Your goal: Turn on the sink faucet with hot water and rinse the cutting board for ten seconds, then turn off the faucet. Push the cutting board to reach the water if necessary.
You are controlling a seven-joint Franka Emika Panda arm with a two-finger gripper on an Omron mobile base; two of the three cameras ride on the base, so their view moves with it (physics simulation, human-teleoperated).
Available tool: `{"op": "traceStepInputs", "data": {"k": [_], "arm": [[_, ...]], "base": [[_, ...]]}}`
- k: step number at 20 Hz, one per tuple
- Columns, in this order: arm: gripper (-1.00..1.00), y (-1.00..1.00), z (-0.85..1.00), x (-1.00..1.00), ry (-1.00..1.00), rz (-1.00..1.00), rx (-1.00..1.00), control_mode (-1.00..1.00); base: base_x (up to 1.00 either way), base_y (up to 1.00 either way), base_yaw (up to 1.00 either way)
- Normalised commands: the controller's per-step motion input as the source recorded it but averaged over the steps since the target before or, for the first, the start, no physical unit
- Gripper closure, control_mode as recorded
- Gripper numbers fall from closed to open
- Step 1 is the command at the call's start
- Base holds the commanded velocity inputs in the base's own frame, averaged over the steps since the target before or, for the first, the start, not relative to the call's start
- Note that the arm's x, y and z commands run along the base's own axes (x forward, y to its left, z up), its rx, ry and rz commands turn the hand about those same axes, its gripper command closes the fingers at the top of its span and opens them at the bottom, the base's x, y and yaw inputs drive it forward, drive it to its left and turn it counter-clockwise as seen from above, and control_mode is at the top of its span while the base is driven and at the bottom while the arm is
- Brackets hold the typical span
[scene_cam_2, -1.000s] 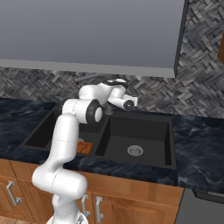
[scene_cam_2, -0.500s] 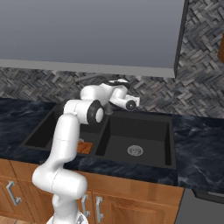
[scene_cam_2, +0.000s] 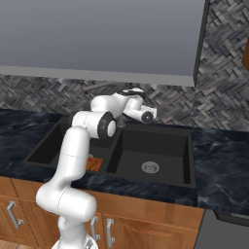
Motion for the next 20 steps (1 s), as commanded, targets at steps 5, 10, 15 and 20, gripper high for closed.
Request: {"op": "traceStepInputs", "data": {"k": [5,10,15,20], "arm": [[1.00,-0.36,0.00,0.00,0.00,0.00,0.00,-1.00],[1.00,-0.33,0.00,0.00,0.00,0.00,0.00,-1.00],[1.00,-0.41,-0.01,0.00,0.00,0.00,0.00,-1.00],[1.00,-0.30,0.00,-0.05,0.00,0.00,0.00,-1.00]], "base": [[0.00,0.00,0.00],[0.00,0.00,0.00],[0.00,0.00,0.00],[0.00,0.00,0.00]]}}
